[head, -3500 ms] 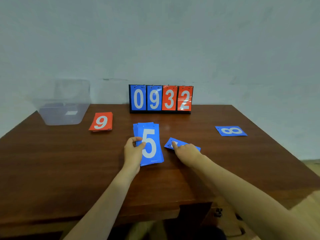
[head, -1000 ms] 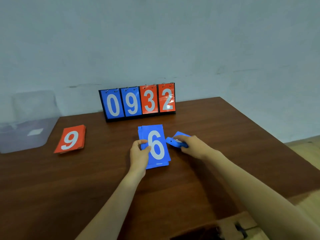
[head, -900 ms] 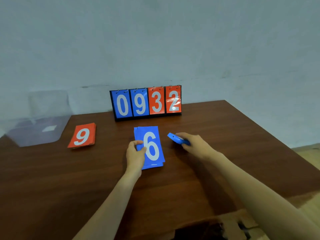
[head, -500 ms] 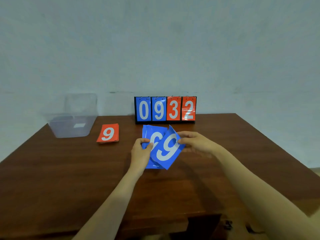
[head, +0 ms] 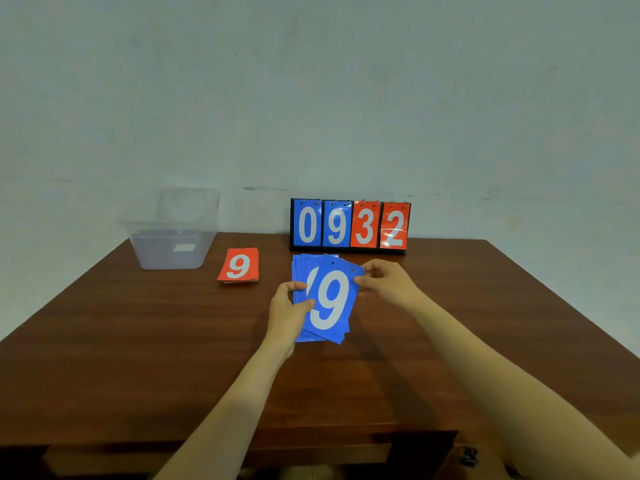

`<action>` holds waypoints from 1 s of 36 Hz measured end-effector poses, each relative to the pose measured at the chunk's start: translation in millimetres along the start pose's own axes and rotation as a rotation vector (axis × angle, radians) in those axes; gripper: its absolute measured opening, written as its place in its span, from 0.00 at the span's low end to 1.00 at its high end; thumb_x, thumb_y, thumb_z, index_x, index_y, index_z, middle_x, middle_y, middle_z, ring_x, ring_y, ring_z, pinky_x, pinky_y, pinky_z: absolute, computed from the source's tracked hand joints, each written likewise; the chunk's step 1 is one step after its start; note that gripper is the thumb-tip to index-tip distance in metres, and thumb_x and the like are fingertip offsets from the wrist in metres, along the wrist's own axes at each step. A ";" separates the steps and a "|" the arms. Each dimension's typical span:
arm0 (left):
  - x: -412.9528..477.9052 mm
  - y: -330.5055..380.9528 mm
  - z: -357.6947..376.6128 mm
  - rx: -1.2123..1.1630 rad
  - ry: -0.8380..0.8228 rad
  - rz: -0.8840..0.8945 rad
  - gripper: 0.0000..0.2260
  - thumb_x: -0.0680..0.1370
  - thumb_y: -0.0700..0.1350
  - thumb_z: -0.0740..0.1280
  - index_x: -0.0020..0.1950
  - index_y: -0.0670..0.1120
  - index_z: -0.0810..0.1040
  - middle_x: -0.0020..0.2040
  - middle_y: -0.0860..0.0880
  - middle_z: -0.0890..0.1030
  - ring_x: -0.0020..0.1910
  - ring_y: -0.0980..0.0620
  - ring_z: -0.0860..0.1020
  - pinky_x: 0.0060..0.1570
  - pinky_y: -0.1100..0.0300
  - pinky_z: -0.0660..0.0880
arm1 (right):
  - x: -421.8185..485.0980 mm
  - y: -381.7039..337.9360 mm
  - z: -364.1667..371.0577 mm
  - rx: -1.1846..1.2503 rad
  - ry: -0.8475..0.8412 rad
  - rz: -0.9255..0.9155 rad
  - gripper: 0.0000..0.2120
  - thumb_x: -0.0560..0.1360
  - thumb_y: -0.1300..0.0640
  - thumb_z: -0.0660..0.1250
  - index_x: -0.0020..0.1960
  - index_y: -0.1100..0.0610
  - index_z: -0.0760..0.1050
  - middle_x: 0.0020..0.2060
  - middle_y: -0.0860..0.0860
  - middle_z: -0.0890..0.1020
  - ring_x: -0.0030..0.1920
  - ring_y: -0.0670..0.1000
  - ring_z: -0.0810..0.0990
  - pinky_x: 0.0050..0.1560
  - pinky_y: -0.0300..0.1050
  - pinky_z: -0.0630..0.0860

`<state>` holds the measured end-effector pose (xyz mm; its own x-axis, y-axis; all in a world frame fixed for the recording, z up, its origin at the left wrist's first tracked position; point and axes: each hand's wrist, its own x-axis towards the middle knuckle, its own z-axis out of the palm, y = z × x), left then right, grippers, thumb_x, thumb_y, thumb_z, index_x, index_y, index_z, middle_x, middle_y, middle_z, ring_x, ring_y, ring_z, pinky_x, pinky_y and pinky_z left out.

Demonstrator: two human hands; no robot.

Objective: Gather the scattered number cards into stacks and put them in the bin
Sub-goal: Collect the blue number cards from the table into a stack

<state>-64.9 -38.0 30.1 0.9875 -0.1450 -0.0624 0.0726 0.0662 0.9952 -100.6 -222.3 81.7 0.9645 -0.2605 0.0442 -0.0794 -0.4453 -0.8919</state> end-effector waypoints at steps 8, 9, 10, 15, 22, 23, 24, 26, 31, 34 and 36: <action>-3.3 -3.7 -2.1 -0.084 -0.116 -0.013 0.10 0.77 0.35 0.66 0.52 0.49 0.74 0.58 0.49 0.77 0.52 0.50 0.80 0.43 0.51 0.82 | 12.2 5.6 21.5 0.083 0.135 0.018 0.10 0.75 0.51 0.68 0.43 0.54 0.70 0.46 0.51 0.82 0.48 0.49 0.82 0.41 0.38 0.78; -3.7 -4.5 -2.8 -0.096 -0.140 -0.014 0.10 0.77 0.35 0.66 0.53 0.48 0.74 0.59 0.49 0.77 0.53 0.49 0.80 0.45 0.49 0.82 | 12.7 5.2 24.5 0.125 0.152 0.034 0.11 0.75 0.51 0.68 0.44 0.55 0.69 0.46 0.51 0.82 0.48 0.49 0.82 0.40 0.38 0.78; -4.1 -5.2 -3.6 -0.106 -0.163 -0.014 0.09 0.77 0.35 0.66 0.53 0.47 0.74 0.59 0.48 0.77 0.54 0.48 0.80 0.46 0.48 0.81 | 12.8 4.8 27.2 0.195 0.164 0.057 0.11 0.75 0.51 0.68 0.46 0.56 0.68 0.47 0.51 0.81 0.48 0.49 0.82 0.40 0.38 0.77; -6.4 -10.4 -4.8 -0.111 -0.257 0.027 0.08 0.77 0.34 0.66 0.48 0.47 0.72 0.60 0.48 0.77 0.58 0.47 0.79 0.44 0.52 0.82 | 10.2 2.6 37.2 0.429 0.078 0.075 0.14 0.78 0.53 0.64 0.60 0.55 0.67 0.49 0.50 0.79 0.47 0.48 0.81 0.40 0.39 0.77; -0.4 -14.1 5.8 -0.083 -0.141 0.135 0.14 0.77 0.33 0.65 0.49 0.52 0.66 0.59 0.48 0.76 0.60 0.50 0.77 0.47 0.52 0.81 | 7.2 -4.2 48.1 0.563 0.089 -0.061 0.07 0.80 0.57 0.59 0.57 0.50 0.71 0.53 0.48 0.80 0.49 0.47 0.82 0.38 0.37 0.80; 0.6 -12.9 8.4 -0.078 -0.118 0.169 0.16 0.77 0.33 0.65 0.49 0.53 0.64 0.59 0.48 0.76 0.59 0.51 0.77 0.48 0.52 0.81 | 7.1 -6.2 48.3 0.576 0.096 -0.096 0.07 0.80 0.57 0.59 0.56 0.49 0.72 0.54 0.47 0.79 0.50 0.48 0.82 0.39 0.38 0.80; 1.8 -12.0 10.8 -0.060 -0.098 0.208 0.17 0.77 0.33 0.64 0.49 0.54 0.63 0.58 0.47 0.75 0.59 0.51 0.78 0.48 0.53 0.81 | 6.7 -8.8 48.4 0.598 0.097 -0.121 0.07 0.80 0.58 0.59 0.55 0.48 0.72 0.55 0.47 0.79 0.51 0.48 0.82 0.39 0.39 0.80; 3.5 -10.3 15.2 -0.023 -0.070 0.271 0.19 0.77 0.32 0.64 0.51 0.54 0.60 0.58 0.47 0.74 0.58 0.51 0.78 0.48 0.57 0.80 | 6.4 -12.5 48.5 0.619 0.092 -0.146 0.07 0.80 0.59 0.59 0.52 0.48 0.73 0.53 0.46 0.79 0.50 0.48 0.82 0.38 0.38 0.80; 8.7 -13.7 23.0 0.147 -0.088 0.210 0.20 0.78 0.33 0.62 0.63 0.50 0.60 0.60 0.47 0.74 0.55 0.53 0.77 0.48 0.61 0.78 | 5.1 -1.2 60.6 0.552 0.121 -0.094 0.03 0.79 0.53 0.62 0.52 0.50 0.70 0.48 0.48 0.79 0.44 0.46 0.81 0.38 0.37 0.79; 8.7 -18.6 26.0 0.252 -0.098 0.149 0.19 0.79 0.35 0.62 0.67 0.47 0.63 0.59 0.46 0.75 0.52 0.53 0.76 0.42 0.67 0.74 | 4.9 12.5 70.1 0.554 0.159 0.015 0.07 0.79 0.49 0.61 0.55 0.50 0.69 0.48 0.50 0.79 0.45 0.47 0.81 0.42 0.40 0.79; 6.9 -19.3 28.6 0.176 -0.094 0.150 0.19 0.78 0.39 0.64 0.66 0.49 0.64 0.57 0.48 0.77 0.51 0.54 0.77 0.41 0.67 0.75 | 5.1 15.6 71.8 0.572 0.173 0.038 0.07 0.79 0.49 0.60 0.55 0.50 0.69 0.46 0.49 0.79 0.44 0.46 0.80 0.42 0.40 0.78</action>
<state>-63.5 -68.6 12.6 0.9673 -0.2386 0.0859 -0.1072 -0.0776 0.9912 -78.8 -169.1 35.8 0.9049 -0.4239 0.0376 0.0817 0.0863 -0.9929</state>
